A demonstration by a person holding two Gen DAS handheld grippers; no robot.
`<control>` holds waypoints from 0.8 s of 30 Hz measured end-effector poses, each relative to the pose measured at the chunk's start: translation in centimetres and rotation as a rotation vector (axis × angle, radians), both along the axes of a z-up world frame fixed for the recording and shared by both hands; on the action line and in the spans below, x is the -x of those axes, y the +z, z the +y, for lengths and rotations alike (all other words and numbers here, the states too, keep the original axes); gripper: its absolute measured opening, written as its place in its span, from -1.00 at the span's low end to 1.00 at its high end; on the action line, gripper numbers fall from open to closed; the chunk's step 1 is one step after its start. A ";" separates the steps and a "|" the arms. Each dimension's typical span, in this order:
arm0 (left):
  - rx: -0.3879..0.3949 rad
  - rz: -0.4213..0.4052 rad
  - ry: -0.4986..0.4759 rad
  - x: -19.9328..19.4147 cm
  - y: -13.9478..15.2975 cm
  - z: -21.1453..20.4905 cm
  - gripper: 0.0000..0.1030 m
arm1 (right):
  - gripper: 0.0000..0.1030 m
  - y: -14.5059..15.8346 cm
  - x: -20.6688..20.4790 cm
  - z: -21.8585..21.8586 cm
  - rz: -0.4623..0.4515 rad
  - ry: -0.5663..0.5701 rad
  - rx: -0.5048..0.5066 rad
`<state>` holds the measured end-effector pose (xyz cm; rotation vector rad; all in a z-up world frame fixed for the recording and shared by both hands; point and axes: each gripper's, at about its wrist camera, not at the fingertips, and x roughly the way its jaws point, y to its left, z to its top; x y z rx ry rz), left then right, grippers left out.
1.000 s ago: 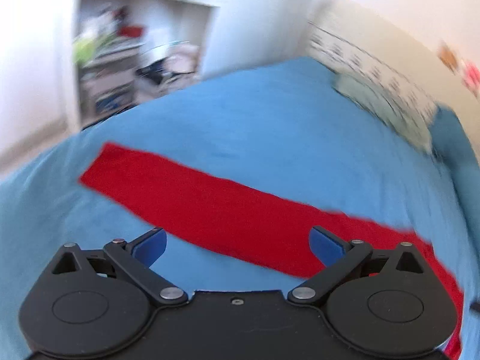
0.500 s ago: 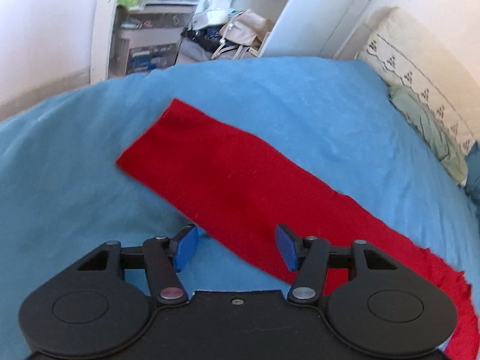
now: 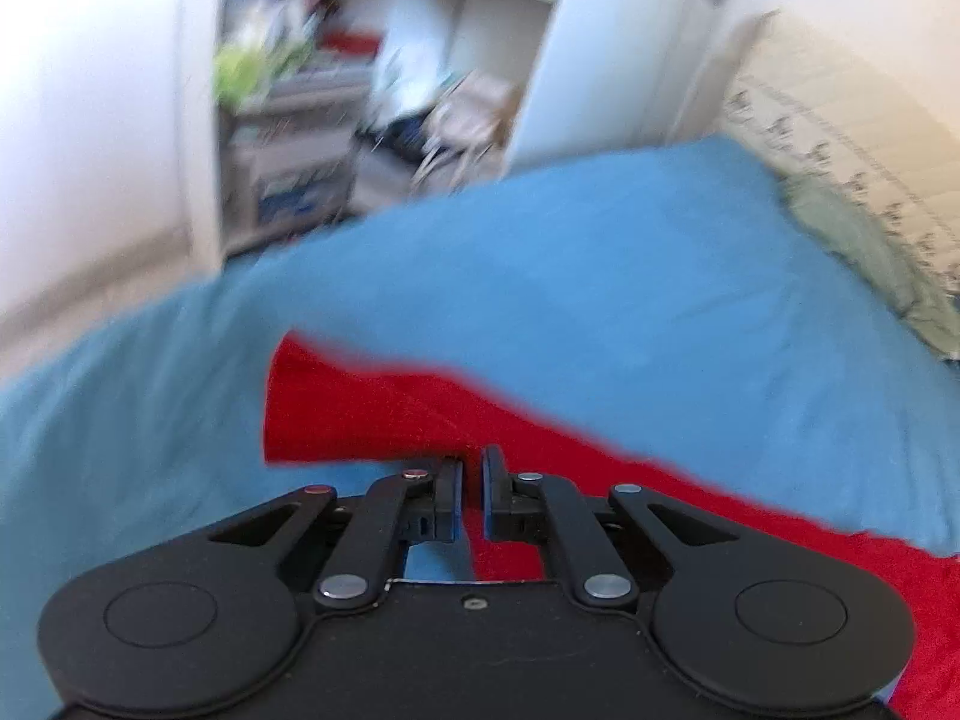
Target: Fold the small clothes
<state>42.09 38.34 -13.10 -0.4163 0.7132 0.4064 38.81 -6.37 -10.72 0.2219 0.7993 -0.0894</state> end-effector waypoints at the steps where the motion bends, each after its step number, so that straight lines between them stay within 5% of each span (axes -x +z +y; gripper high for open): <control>1: -0.020 -0.023 -0.022 -0.2 1.3 -1.2 -0.89 | 1.00 0.2 0.0 -0.8 -0.006 -0.007 -0.006; 8: -0.126 -0.212 -0.284 -3.5 10.7 -14.2 -0.89 | 1.00 2.1 0.2 -7.6 -0.038 -0.019 0.010; 12: -0.122 -0.279 -0.448 -5.2 12.6 -24.4 -0.89 | 1.00 3.2 0.3 -12.5 -0.071 0.001 0.033; 16: -0.079 -0.240 -0.585 -6.5 10.4 -34.8 -0.89 | 1.00 3.3 0.4 -18.0 -0.073 -0.012 0.028; 24: -0.068 -0.008 -0.792 -6.1 -0.6 -49.1 -0.89 | 1.00 0.5 0.8 -26.4 -0.005 -0.051 0.012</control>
